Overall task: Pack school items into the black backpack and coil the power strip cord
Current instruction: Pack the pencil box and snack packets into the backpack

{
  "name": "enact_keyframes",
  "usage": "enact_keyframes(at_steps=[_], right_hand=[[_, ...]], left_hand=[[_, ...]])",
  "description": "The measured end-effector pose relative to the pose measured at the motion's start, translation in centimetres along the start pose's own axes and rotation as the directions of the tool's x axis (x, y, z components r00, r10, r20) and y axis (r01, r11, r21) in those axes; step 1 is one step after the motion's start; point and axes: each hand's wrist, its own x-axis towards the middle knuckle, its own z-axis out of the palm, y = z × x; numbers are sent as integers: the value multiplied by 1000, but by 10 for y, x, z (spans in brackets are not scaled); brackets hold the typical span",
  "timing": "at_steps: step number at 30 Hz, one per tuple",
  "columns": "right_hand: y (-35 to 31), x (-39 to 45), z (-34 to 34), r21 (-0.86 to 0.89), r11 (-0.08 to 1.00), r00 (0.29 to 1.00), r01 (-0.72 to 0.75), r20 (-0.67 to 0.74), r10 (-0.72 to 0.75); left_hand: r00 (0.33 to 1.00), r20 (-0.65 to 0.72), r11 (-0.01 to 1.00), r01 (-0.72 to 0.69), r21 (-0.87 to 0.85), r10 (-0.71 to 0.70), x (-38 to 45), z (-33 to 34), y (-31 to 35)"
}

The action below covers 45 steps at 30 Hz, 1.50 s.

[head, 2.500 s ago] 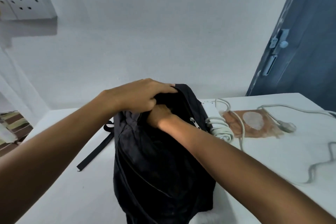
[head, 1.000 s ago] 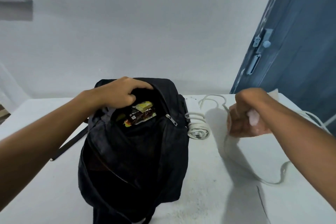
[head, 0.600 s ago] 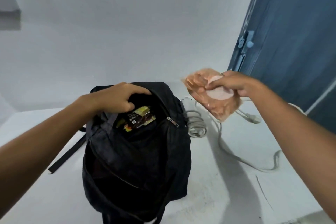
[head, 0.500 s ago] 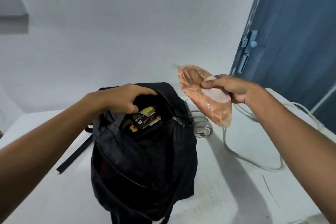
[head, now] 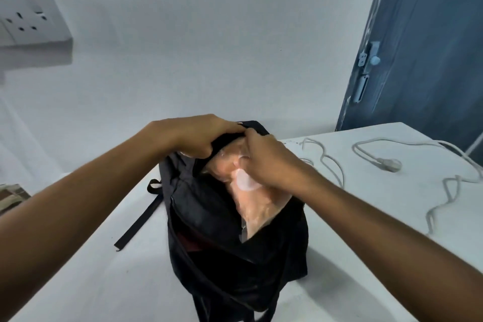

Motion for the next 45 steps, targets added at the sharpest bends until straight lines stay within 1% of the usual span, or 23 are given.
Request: enact_keyframes(at_steps=[1, 2, 3, 7, 9, 11, 16, 18, 20, 21, 23, 25, 26, 28, 30, 33, 34, 37, 39, 41, 42, 44, 45], right_hand=[[-4, -1, 6, -75, 997, 998, 5, -56, -9], [-7, 0, 14, -106, 994, 996, 7, -86, -16], [-10, 0, 20, -81, 996, 996, 24, -81, -31], [-9, 12, 25, 232, 962, 986, 146, 41, -159], [-5, 21, 20, 305, 941, 976, 147, 109, -188], [-6, 27, 16, 317, 941, 962, 123, 195, -192], [-17, 38, 23, 183, 979, 936, 95, 319, -150], [-16, 44, 27, 48, 989, 919, 141, 364, -149], [-19, 48, 23, -104, 982, 926, 157, 361, -110], [-21, 49, 21, -141, 974, 935, 176, 334, -121], [-25, 53, 19, -204, 939, 945, 278, 235, -229], [-28, 57, 25, -335, 867, 929, 369, 169, -329], [-27, 58, 33, -418, 820, 921, 390, 165, -353], [-24, 51, 47, -549, 744, 919, 380, 131, -372], [-19, 34, 60, -616, 714, 931, 333, 92, -354], [-13, 5, 72, -606, 770, 980, 199, 140, -144], [-9, 6, 73, -600, 777, 981, 190, 152, -123], [8, 38, 69, -564, 789, 966, 244, 214, -145], [17, 53, 64, -524, 802, 948, 287, 273, -161], [18, 48, 63, -501, 796, 931, 340, 297, -210], [15, 39, 61, -483, 788, 916, 383, 311, -254], [10, 22, 52, -425, 748, 852, 510, 369, -371], [8, 16, 43, -330, 762, 812, 557, 408, -417]], left_hand=[[1000, -5, 1000, -3, 1, 3, -1, -1, 1], [1000, -15, 1000, -8, 1, 8, -2, -1, 2], [1000, -27, 1000, -16, 3, 16, -3, 0, 3], [995, -71, 998, -64, 10, 64, -5, 3, 6], [994, -89, 998, -69, -6, 68, -6, 2, 8], [992, -102, 997, -78, -27, 75, -7, 3, 8], [981, -167, 993, -109, -46, 100, -5, 10, 8], [975, -179, 990, -138, -37, 130, -4, 13, 10], [971, -197, 989, -144, -23, 137, -4, 15, 11], [969, -208, 990, -139, -18, 133, -5, 15, 11], [965, -232, 991, -130, -11, 124, -7, 13, 8], [965, -236, 993, -121, -10, 115, -9, 10, 5], [966, -235, 993, -117, -13, 111, -9, 9, 4], [964, -246, 993, -113, -23, 104, -9, 9, -1], [962, -252, 992, -119, -34, 107, -8, 12, -4], [957, -267, 990, -127, -53, 109, -6, 14, -7], [951, -285, 989, -138, -44, 120, -5, 15, -6], [913, -376, 986, -169, 10, 161, -8, 22, -2], [892, -415, 980, -197, -2, 179, -12, 29, -1], [885, -442, 975, -204, -89, 145, -17, 38, -4], [885, -454, 965, -202, -170, 106, -19, 42, -5], [871, -490, 922, -206, -329, 20, -22, 50, -7], [858, -514, 910, -206, -361, -10, -23, 54, -9]])
